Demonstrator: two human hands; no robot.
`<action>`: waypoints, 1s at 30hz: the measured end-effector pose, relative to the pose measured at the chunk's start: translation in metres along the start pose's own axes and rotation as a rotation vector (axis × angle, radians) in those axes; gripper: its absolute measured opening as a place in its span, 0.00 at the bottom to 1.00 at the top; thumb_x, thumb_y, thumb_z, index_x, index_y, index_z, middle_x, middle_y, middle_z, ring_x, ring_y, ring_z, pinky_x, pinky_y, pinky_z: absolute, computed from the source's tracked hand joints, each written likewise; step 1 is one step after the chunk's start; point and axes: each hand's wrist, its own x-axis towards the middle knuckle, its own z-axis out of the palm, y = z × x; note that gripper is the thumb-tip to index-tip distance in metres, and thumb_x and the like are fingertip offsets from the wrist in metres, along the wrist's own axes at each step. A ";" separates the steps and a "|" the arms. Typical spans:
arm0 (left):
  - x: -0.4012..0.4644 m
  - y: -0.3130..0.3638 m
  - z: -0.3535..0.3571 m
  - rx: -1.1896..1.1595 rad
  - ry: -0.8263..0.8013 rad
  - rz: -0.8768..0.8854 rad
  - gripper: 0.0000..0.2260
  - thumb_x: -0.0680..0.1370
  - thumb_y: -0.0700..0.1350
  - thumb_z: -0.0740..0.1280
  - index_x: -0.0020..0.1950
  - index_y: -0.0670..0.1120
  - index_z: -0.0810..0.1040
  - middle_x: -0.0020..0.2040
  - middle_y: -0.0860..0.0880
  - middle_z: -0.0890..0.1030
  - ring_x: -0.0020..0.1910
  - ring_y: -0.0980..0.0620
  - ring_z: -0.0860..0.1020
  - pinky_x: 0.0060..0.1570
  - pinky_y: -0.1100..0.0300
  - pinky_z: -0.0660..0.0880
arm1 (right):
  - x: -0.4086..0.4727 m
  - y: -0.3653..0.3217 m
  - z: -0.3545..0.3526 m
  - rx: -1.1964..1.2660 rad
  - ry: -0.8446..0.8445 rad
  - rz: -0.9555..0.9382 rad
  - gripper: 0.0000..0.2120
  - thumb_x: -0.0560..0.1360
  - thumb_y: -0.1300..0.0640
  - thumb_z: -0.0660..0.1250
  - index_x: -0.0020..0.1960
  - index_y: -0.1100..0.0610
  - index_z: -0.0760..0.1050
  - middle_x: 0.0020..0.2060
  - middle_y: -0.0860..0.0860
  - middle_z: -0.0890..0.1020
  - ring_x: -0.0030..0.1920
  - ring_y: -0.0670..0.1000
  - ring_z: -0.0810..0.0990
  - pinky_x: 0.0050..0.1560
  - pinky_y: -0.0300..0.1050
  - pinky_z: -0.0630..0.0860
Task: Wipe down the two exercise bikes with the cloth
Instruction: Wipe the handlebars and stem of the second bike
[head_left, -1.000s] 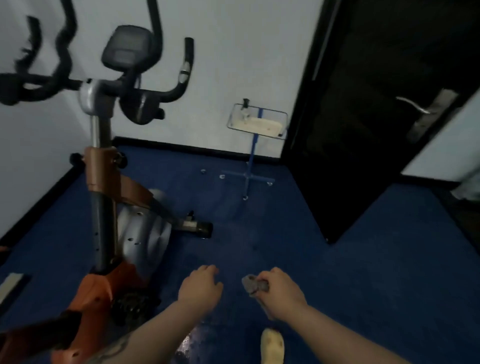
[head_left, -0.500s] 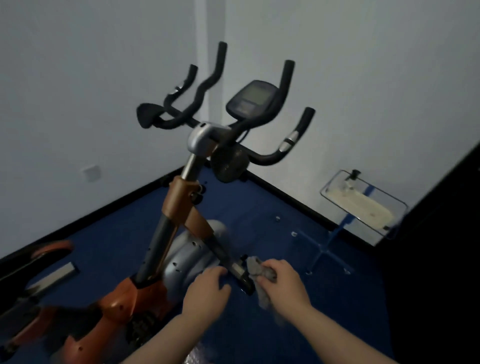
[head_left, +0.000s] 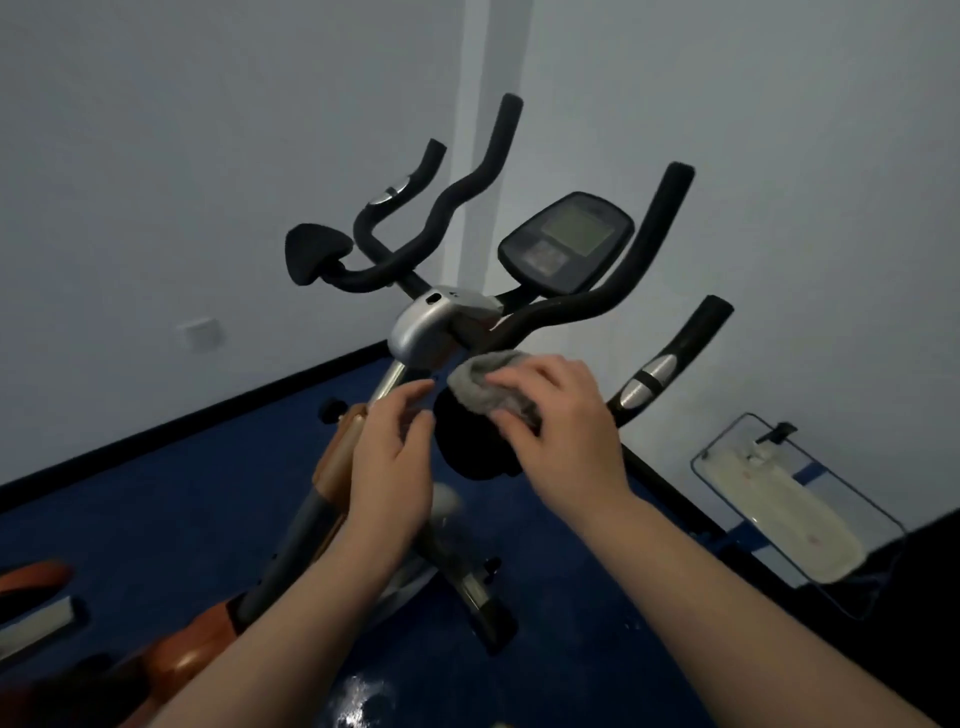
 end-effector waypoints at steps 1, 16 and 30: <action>0.003 0.000 0.005 -0.033 0.017 -0.011 0.13 0.81 0.41 0.59 0.63 0.49 0.76 0.55 0.48 0.80 0.55 0.51 0.78 0.55 0.52 0.76 | 0.011 0.002 0.008 -0.060 -0.089 -0.064 0.15 0.72 0.57 0.70 0.58 0.52 0.79 0.54 0.48 0.78 0.55 0.51 0.73 0.53 0.45 0.74; 0.004 -0.022 0.019 -0.194 0.012 0.000 0.20 0.80 0.53 0.54 0.63 0.48 0.79 0.58 0.51 0.82 0.60 0.54 0.79 0.61 0.55 0.75 | 0.058 0.021 0.008 -0.028 -0.474 -0.339 0.11 0.71 0.53 0.70 0.53 0.50 0.79 0.47 0.47 0.79 0.51 0.50 0.75 0.51 0.51 0.75; 0.028 -0.031 0.000 -0.347 -0.150 -0.008 0.16 0.79 0.50 0.56 0.48 0.49 0.83 0.47 0.49 0.85 0.49 0.54 0.82 0.46 0.67 0.77 | 0.040 -0.007 0.028 -0.066 -0.235 -0.071 0.10 0.69 0.59 0.71 0.49 0.54 0.77 0.45 0.49 0.79 0.47 0.52 0.74 0.47 0.52 0.73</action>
